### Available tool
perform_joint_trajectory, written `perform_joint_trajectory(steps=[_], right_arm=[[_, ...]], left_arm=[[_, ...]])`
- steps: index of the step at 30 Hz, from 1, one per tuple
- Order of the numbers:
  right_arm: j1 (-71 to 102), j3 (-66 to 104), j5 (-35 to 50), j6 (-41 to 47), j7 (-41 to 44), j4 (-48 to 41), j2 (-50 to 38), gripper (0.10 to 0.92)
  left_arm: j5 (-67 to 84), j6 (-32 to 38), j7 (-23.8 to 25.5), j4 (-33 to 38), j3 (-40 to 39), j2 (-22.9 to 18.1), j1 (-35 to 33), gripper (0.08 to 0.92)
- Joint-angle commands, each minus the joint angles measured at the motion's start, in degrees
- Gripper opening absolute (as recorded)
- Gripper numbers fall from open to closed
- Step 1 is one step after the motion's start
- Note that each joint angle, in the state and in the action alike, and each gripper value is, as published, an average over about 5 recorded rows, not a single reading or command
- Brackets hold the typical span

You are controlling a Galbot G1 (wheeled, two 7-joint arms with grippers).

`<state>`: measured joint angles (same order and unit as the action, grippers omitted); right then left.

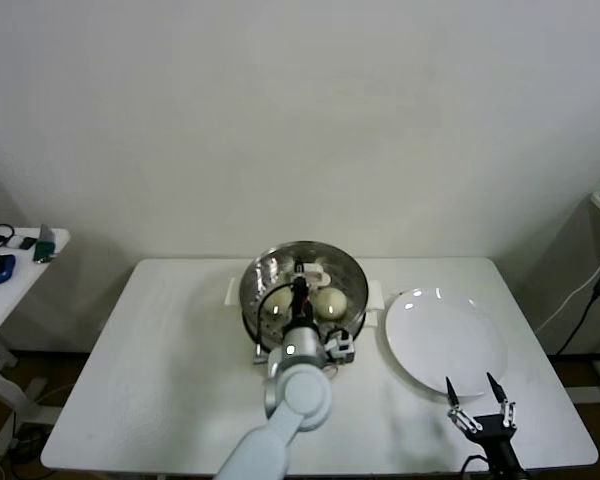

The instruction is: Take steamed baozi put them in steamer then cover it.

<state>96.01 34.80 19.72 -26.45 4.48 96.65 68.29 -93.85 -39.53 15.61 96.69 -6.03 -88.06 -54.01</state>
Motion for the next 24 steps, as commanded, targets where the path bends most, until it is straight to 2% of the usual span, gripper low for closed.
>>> perform_joint_trajectory(steps=[1,5,16,19,24], right_arm=[[0.11,0.02,0.21,0.21,-0.13,0.36,-0.06,0.823],[0.46,-0.06,0.47,1.23,-1.98,0.87,-0.20,0.823],[1.61,-0.26,2.19,4.71,-5.41,3.15,-0.97,0.823],[1.59,-0.36,2.01,5.16,-5.69,3.27,-0.95,0.823],[1.51,-0.53,1.44,5.61,-6.18,3.64,-1.02,0.823]], left_arm=[[2.01,-0.20,0.22,0.68,-0.22,0.33,0.13,0.148],[4.11,-0.47,1.00,2.80,-0.86,1.14,0.33,0.180],[15.44,-1.65,2.61,14.95,-2.27,9.26,-1.55,0.490],[20.85,-0.26,-0.23,18.73,-1.59,11.49,-3.10,0.577],[37.11,6.63,-10.03,22.87,2.80,14.13,-6.26,0.724]])
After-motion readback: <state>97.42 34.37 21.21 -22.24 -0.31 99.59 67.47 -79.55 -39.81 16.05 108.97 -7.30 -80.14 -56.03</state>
